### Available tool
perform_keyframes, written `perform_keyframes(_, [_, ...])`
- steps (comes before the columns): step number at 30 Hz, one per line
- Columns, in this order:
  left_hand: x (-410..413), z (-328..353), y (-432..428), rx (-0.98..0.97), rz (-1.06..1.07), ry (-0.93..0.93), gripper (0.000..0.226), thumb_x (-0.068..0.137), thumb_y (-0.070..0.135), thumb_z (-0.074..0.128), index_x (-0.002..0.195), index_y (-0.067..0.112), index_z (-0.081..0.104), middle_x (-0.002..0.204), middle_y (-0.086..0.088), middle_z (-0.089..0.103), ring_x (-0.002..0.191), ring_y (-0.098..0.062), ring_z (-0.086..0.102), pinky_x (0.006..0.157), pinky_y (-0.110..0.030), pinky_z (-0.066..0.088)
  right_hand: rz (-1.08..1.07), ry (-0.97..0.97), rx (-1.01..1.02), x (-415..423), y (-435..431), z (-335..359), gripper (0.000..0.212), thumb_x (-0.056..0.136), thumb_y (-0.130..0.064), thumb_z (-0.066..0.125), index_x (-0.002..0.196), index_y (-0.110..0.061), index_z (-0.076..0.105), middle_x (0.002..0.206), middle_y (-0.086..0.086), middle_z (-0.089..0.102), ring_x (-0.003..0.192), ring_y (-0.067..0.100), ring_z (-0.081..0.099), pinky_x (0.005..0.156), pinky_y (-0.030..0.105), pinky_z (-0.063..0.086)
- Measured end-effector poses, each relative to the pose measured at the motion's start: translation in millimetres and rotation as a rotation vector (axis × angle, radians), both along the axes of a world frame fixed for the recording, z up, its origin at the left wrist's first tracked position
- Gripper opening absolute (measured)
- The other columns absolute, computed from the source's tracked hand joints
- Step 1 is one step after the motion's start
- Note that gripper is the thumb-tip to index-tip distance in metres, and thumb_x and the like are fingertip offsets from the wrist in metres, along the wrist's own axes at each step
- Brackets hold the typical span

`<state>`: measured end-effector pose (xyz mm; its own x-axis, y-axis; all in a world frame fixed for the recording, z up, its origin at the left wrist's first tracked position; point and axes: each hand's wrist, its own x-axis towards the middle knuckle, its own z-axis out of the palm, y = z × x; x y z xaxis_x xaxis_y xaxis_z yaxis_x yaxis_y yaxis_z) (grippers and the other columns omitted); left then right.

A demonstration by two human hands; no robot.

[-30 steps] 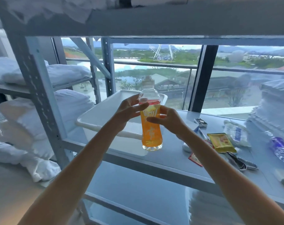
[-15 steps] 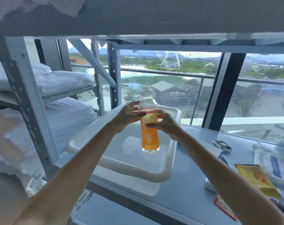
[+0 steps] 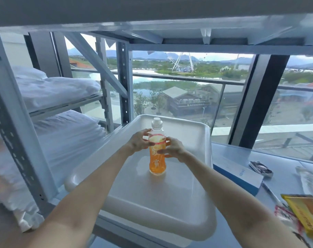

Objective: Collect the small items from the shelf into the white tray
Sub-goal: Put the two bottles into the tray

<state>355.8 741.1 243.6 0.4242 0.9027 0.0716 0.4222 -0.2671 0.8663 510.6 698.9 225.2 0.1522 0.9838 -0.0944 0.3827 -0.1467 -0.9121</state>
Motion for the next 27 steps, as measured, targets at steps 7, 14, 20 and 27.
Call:
perform_keyframes(7, [0, -4, 58, 0.059, 0.019, 0.078, 0.075, 0.081, 0.003, 0.068, 0.145, 0.008, 0.028, 0.138, -0.016, 0.048, 0.117, -0.033, 0.054, 0.099, -0.046, 0.046, -0.084, -0.114, -0.166, -18, 47, -21, 0.064, 0.077, -0.004, 0.073, 0.133, -0.008, 0.045, 0.118, 0.016, 0.059, 0.101, 0.027, 0.062, 0.085, 0.040, 0.056])
perform_keyframes(14, [-4, 2, 117, 0.150, -0.011, 0.240, 0.063, 0.082, 0.008, 0.068, 0.139, 0.010, 0.040, 0.127, -0.016, 0.054, 0.114, -0.030, 0.054, 0.096, -0.038, 0.047, -0.230, 0.103, -0.149, -31, 95, -44, 0.062, 0.079, -0.001, 0.070, 0.133, -0.001, 0.040, 0.110, 0.018, 0.060, 0.072, 0.022, 0.062, 0.073, 0.035, 0.058])
perform_keyframes(20, [-3, 0, 158, 0.238, 0.067, 0.246, 0.062, 0.082, 0.009, 0.068, 0.138, 0.011, 0.042, 0.125, -0.015, 0.059, 0.113, -0.029, 0.056, 0.095, -0.036, 0.044, -0.226, 0.064, -0.097, -35, 127, -58, 0.050, 0.081, 0.000, 0.060, 0.131, -0.001, 0.049, 0.122, 0.015, 0.060, 0.099, 0.023, 0.060, 0.095, 0.035, 0.051])
perform_keyframes(27, [0, -2, 183, 0.208, 0.083, 0.257, 0.067, 0.084, 0.012, 0.065, 0.143, 0.012, 0.032, 0.135, -0.014, 0.052, 0.121, -0.029, 0.052, 0.102, -0.040, 0.041, -0.051, -0.152, -0.140, -34, 138, -64, 0.061, 0.083, -0.001, 0.059, 0.140, -0.009, 0.040, 0.141, 0.008, 0.049, 0.128, 0.023, 0.048, 0.103, 0.031, 0.043])
